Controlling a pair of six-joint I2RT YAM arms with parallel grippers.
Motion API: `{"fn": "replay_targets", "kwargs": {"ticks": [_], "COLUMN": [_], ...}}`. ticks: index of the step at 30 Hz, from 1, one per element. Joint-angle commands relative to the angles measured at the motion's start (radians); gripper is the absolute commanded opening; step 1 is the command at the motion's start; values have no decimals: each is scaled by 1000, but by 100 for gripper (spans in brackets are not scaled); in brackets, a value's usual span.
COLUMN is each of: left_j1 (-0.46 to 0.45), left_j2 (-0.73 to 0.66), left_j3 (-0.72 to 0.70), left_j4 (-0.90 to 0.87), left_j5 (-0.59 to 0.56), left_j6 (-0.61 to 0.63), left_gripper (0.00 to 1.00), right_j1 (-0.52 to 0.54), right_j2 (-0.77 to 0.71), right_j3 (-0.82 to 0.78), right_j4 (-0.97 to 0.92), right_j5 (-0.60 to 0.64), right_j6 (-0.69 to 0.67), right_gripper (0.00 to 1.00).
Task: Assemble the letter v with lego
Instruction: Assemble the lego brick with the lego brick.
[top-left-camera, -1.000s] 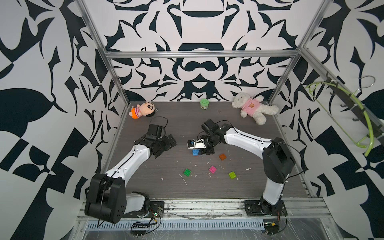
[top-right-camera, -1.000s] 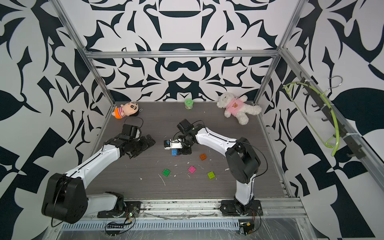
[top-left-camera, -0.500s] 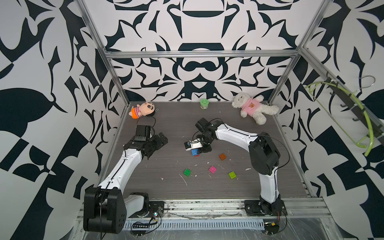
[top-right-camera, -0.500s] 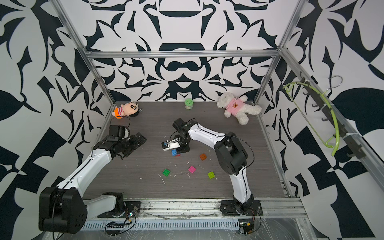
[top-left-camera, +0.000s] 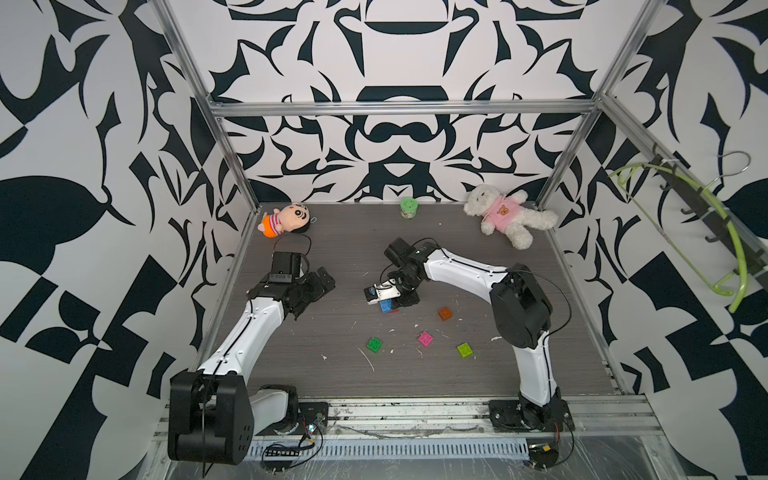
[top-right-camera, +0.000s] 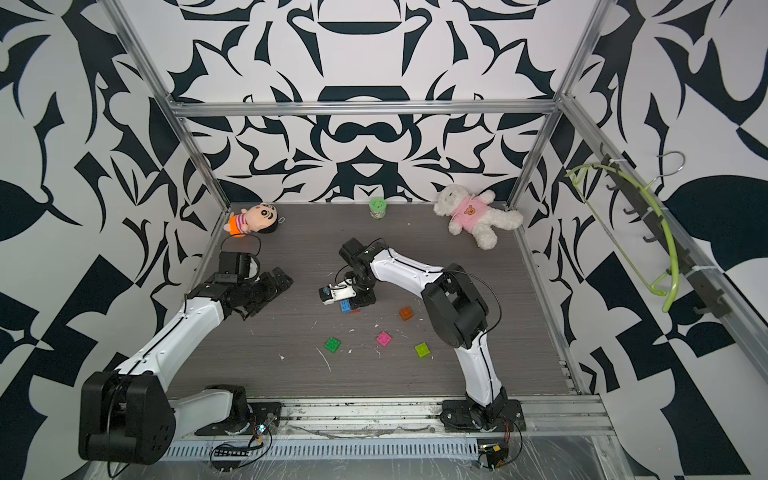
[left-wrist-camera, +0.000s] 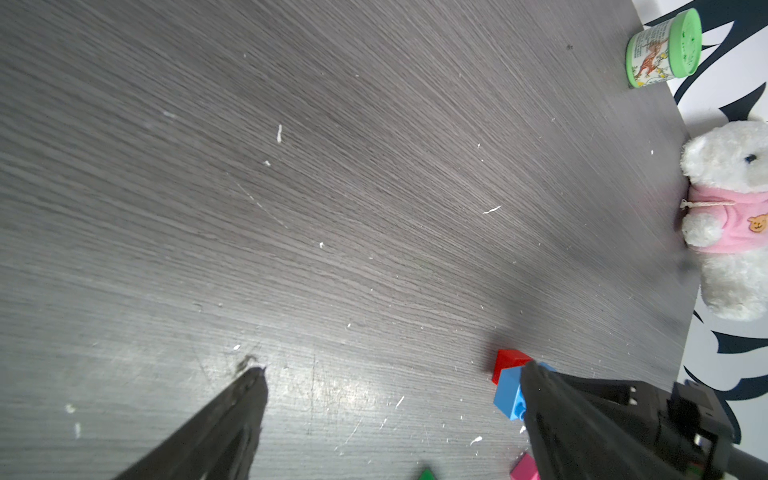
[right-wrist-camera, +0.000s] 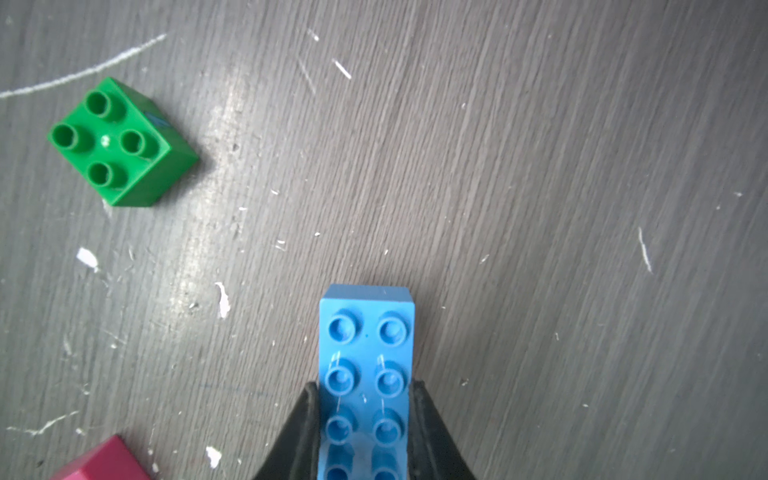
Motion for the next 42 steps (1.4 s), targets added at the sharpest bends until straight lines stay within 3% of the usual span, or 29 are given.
{"fn": "replay_targets", "kwargs": {"ticks": [1,23,42], "left_j1": [6,24,37], "left_j2": [2,7,2], "left_j3": [-11,-10,-21], "left_j4": [-23,-35,-47], "left_j5": [6,-4,-15], "left_j6": [22,43,60], "left_gripper": [99,99,99], "right_j1": [2,-17,-52], "right_j2": [-4,-34,-36], "right_j3": [32,-2,-71], "right_j4": [-26,-6,21], "right_j5": [11,13,-78], "right_j6": [13,123,25], "right_gripper": [0,0,0]}}
